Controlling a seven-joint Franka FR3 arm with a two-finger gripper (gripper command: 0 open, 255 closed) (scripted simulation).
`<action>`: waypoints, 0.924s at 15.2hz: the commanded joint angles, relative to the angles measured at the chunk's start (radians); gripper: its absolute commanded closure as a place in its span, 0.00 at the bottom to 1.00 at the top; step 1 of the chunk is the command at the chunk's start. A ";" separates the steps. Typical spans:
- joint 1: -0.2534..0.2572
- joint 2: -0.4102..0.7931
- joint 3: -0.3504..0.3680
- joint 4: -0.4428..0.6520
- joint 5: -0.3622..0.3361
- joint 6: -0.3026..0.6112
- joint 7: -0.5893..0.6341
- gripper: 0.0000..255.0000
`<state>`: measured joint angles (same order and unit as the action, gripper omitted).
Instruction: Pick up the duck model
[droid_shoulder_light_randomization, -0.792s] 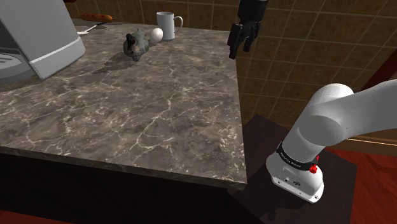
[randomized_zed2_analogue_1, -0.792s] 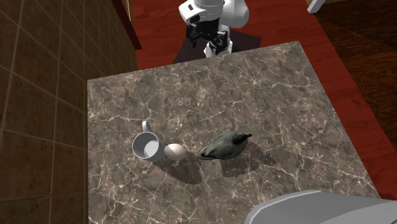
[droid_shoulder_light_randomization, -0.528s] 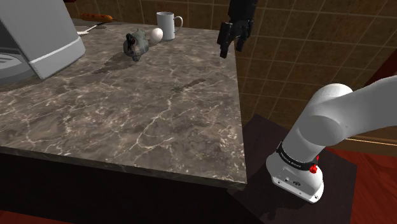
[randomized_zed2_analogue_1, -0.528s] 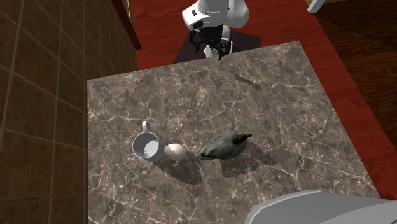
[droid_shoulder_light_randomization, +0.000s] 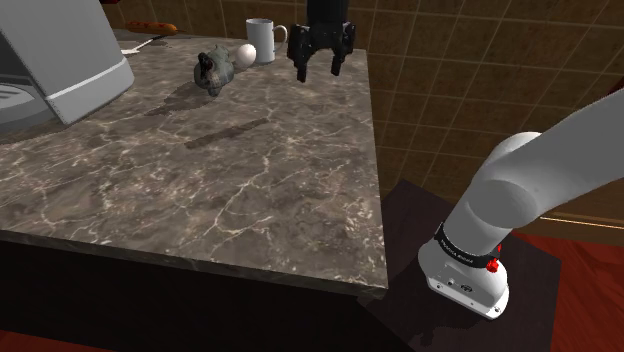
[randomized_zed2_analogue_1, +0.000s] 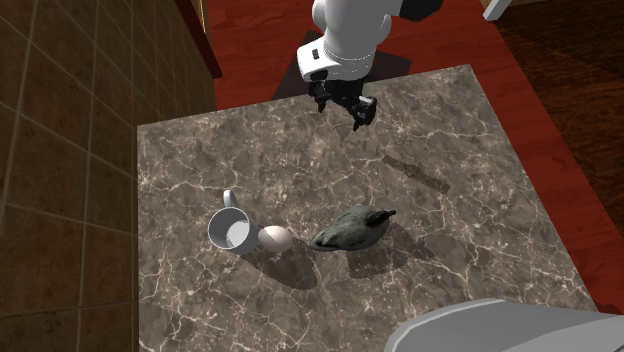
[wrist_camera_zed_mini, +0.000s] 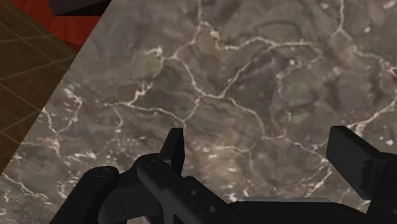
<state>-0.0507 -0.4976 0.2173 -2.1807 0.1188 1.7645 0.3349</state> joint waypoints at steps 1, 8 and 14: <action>-0.010 0.081 0.034 0.075 -0.001 0.012 0.074 0.00; -0.034 0.358 0.119 0.360 -0.059 0.015 0.311 0.00; -0.010 0.626 0.155 0.682 -0.157 -0.044 0.509 0.00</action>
<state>-0.0668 0.0749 0.3682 -1.5683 -0.0182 1.7387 0.8097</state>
